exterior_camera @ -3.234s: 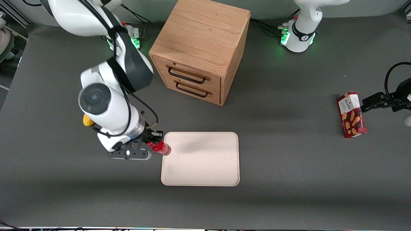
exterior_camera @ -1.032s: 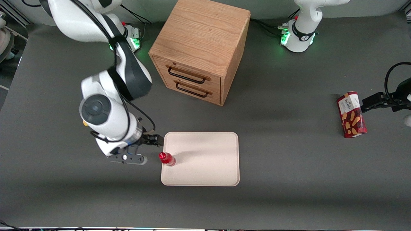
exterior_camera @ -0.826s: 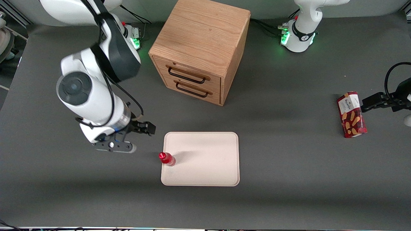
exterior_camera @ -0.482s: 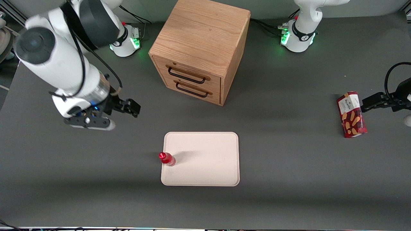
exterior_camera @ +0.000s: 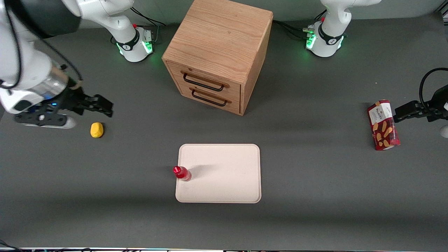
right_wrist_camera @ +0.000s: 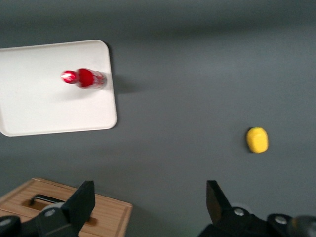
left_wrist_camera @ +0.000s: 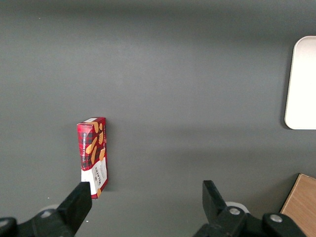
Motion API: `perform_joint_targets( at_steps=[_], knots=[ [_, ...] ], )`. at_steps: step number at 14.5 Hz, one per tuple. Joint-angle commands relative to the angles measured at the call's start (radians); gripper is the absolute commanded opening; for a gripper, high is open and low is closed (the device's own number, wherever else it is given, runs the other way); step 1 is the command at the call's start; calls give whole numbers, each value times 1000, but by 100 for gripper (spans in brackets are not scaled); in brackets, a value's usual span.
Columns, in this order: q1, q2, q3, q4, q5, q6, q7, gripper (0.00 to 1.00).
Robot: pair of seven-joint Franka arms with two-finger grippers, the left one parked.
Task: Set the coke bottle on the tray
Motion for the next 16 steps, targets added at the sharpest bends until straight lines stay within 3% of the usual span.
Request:
perform_joint_targets(
  at_steps=[1,7,10,16],
  knots=[
    [-108,-81,9,-98,19,11,-180,100],
    [-239,-209,9,-248,21,22,-363,100],
    [-239,-264,-5,-316,24,23,-374,100],
    [-234,-231,-13,-267,15,42,-381,100]
  ],
)
